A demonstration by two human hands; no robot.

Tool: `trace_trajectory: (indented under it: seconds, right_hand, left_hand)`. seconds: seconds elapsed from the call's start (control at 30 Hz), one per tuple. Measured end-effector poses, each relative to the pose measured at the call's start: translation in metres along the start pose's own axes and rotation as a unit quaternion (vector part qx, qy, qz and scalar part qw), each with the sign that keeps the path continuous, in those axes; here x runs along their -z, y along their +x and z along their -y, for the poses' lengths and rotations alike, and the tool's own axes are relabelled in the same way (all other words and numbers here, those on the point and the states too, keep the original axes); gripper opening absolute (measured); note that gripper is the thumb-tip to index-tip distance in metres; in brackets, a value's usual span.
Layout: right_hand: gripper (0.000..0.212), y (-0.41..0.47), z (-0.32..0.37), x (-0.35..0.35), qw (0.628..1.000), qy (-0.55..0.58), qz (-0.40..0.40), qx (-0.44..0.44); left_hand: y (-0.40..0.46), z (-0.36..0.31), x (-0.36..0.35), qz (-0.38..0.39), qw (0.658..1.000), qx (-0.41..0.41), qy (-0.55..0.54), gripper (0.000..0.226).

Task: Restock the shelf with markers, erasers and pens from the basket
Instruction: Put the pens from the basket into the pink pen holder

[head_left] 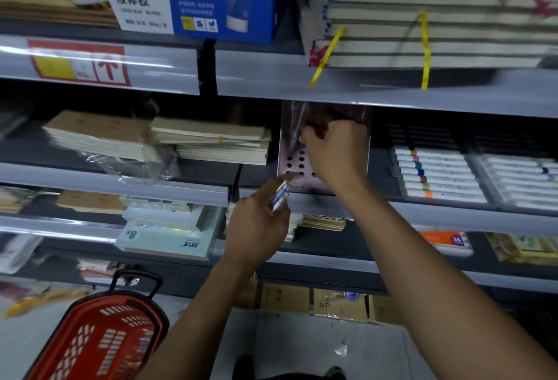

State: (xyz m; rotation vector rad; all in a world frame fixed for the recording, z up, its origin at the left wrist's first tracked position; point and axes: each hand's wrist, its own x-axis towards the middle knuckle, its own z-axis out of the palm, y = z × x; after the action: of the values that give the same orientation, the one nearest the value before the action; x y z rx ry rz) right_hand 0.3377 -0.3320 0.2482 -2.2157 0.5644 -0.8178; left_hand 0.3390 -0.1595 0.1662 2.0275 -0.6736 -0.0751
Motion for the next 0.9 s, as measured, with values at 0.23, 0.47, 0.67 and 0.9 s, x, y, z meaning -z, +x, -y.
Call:
trace_trajectory:
  seconds: [0.23, 0.47, 0.67, 0.9]
  right_hand:
    - [0.044, 0.005, 0.006, -0.004, 0.995, -0.079, 0.033, 0.047]
    - [0.015, -0.016, -0.005, -0.009, 0.991, -0.085, 0.055, 0.083]
    - [0.007, -0.056, -0.003, 0.005, 0.990, 0.086, 0.022, 0.105]
    - [0.012, -0.100, -0.004, 0.009, 0.968, 0.200, 0.145, 0.048]
  left_hand:
    - [0.001, 0.003, -0.002, -0.005, 1.000, -0.006, -0.021, 0.049]
    - [-0.001, -0.002, -0.005, -0.031, 0.996, 0.015, -0.081, 0.024]
    - [-0.002, -0.013, 0.000, -0.074, 0.994, 0.029, -0.075, 0.020]
    - [-0.004, -0.028, 0.003, -0.073, 0.993, -0.001, -0.089, 0.026]
